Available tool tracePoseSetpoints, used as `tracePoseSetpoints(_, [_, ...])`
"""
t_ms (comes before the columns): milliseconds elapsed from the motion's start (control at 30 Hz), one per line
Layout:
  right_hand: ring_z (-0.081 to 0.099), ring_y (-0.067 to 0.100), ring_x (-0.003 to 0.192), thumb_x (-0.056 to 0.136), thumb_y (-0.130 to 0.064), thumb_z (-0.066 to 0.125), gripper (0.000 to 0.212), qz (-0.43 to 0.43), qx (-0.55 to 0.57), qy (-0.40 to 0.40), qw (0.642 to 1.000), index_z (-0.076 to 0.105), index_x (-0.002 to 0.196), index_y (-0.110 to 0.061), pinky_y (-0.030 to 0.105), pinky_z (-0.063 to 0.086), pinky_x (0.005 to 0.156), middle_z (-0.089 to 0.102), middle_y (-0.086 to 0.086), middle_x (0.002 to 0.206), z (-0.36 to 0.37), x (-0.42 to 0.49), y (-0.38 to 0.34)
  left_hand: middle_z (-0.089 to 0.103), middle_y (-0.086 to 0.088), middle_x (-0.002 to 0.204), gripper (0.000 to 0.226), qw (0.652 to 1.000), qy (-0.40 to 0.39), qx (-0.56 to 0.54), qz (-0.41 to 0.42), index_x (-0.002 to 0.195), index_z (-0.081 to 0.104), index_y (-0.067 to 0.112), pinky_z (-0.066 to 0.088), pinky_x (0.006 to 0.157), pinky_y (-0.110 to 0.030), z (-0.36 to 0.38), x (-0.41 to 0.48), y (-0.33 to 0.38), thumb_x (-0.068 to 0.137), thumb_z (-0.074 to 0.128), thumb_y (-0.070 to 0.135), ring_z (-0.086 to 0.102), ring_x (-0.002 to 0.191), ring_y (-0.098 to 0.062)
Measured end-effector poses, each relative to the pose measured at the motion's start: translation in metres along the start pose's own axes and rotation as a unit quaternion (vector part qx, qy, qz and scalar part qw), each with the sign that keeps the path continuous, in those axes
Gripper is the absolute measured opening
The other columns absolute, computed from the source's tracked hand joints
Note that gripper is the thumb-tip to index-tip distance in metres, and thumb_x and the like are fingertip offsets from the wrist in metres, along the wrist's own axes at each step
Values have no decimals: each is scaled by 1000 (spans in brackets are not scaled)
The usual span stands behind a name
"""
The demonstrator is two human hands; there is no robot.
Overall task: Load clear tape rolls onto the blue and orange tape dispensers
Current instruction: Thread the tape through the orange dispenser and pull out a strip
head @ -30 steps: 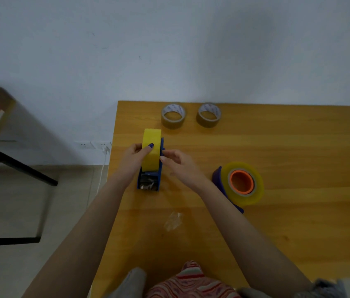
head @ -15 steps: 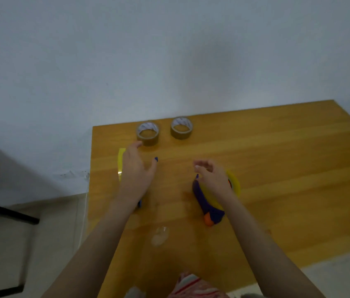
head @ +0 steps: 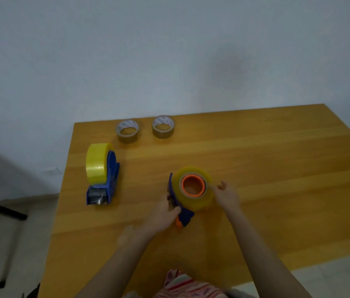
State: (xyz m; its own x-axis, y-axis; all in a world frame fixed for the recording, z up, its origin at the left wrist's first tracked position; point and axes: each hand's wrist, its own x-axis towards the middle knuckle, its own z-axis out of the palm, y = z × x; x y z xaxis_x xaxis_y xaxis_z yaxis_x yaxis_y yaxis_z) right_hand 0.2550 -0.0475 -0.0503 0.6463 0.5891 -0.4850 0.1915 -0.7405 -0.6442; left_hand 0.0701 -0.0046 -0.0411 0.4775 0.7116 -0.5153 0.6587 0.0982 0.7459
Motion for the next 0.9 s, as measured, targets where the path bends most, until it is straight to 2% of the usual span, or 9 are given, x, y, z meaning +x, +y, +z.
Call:
tracePoseSetpoints(100, [55,27,115,93,-33,55,45,-53,-4,-46,998,52,131,-9,36,45,89,58,9,129,4,2,3,43,-5,137,51,1000,21,-22,0,139,29,12,39,84,-23,12,2,5,94,51,18,46,116,-15])
tracePoseSetpoints(233, [55,27,116,92,-36,56,49,-71,-24,-60,995,51,132,-8,30,42,81,58,10,130,3,7,6,44,-6,139,51,998,63,-24,-10,139,32,13,42,91,-28,23,2,1,92,53,17,46,125,-20])
tracePoseSetpoints(300, [53,27,118,94,-38,52,48,-92,-48,-59,993,52,132,-8,33,43,88,57,11,132,1,10,10,46,-5,137,48,997,75,-21,-9,138,34,12,42,88,-26,28,1,1,93,52,18,47,124,-21])
tracePoseSetpoints(400, [47,26,127,99,-31,42,45,-77,-32,-55,995,45,138,-9,35,39,100,49,10,140,-2,7,20,50,-6,133,44,995,94,-20,-10,135,37,12,42,82,-26,34,0,0,94,51,20,50,119,-21])
tracePoseSetpoints(467, [49,26,124,99,-24,40,41,-77,-30,-57,995,48,136,-9,35,40,98,53,10,137,-4,4,27,50,-5,134,46,994,104,-18,-6,137,36,14,43,83,-27,37,0,-1,94,51,20,50,120,-21])
tracePoseSetpoints(633, [56,24,118,89,-13,56,42,-99,-57,-37,993,54,130,-7,31,44,94,60,9,128,0,-3,36,44,-5,141,53,992,121,-23,-11,142,29,15,44,100,-38,43,-1,-4,94,51,22,46,127,-23])
tracePoseSetpoints(900, [60,28,110,91,-10,56,29,-112,-47,29,992,63,118,-3,35,45,93,66,14,118,4,9,44,41,-6,145,63,994,109,-4,-15,147,19,15,43,102,-42,41,-10,-4,94,51,25,45,129,-23])
